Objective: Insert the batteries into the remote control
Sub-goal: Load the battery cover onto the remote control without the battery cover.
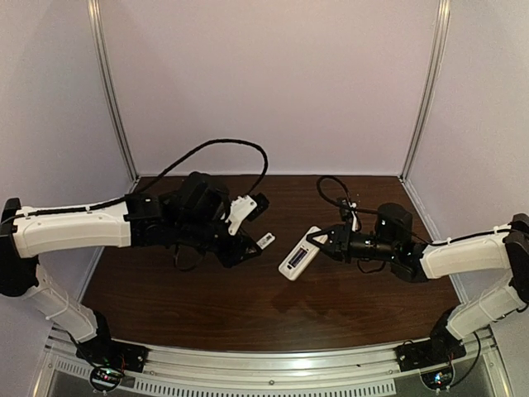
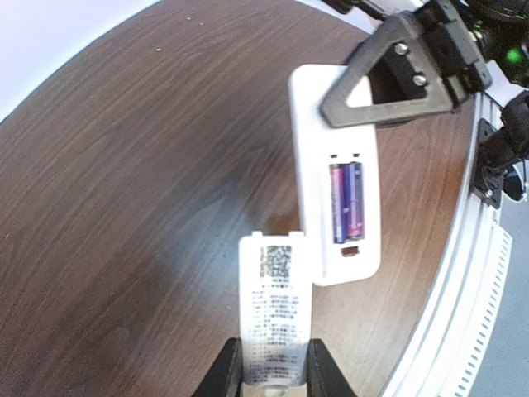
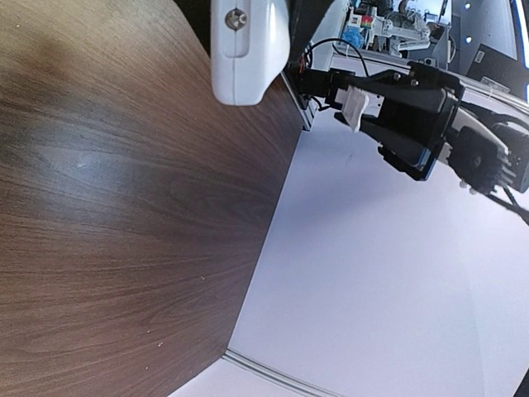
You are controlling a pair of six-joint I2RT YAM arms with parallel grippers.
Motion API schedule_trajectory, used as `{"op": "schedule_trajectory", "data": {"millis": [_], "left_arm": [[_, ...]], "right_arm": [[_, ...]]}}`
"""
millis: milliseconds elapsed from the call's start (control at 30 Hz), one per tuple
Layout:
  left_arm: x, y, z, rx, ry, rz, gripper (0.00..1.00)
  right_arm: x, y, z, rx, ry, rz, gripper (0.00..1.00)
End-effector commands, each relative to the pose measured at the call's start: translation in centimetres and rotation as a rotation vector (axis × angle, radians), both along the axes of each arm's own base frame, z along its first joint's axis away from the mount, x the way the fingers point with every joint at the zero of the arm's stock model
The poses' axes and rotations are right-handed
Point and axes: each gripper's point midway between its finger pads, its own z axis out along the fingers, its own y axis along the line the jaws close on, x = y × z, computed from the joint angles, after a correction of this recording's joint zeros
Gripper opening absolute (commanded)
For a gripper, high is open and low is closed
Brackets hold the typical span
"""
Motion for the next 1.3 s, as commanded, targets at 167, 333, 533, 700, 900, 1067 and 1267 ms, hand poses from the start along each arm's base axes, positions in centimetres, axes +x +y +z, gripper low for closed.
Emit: {"op": "schedule_trajectory", "data": {"millis": [167, 333, 533, 700, 900, 1067, 1267], "left_arm": [[-2.2, -4.3, 0.0, -0.001, -0.001, -0.075, 0.16], [-2.8, -5.5, -1.2, 0.029, 0.015, -0.097, 0.16], [-2.7, -5.8, -1.8, 0.055, 0.019, -0.091, 0.16], [-1.9, -5.5, -2.6, 0.110, -0.001, -0.058, 0.16], [-1.6, -5.6, -3.3, 0.139, 0.001, -0.051, 0.16], [-1.7, -5.8, -3.8, 0.152, 0.008, -0.058, 0.16], [-1.7, -6.1, -4.0, 0.155, 0.009, -0.067, 0.16]], "right_arm": [[0.3, 0.9, 1.0, 0.068, -0.019, -0.061, 0.00], [-0.1, 1.1, 0.7, 0.056, -0.021, -0.060, 0.00], [-0.4, 1.0, 0.3, 0.025, -0.032, -0.072, 0.00], [-0.4, 1.0, -0.2, 0.000, -0.022, -0.085, 0.00], [-0.6, 0.9, -0.7, -0.010, -0.003, -0.102, 0.00], [-0.9, 1.0, -1.0, -0.011, 0.003, -0.103, 0.00], [-1.1, 1.0, -1.2, -0.006, 0.008, -0.103, 0.00]]}}
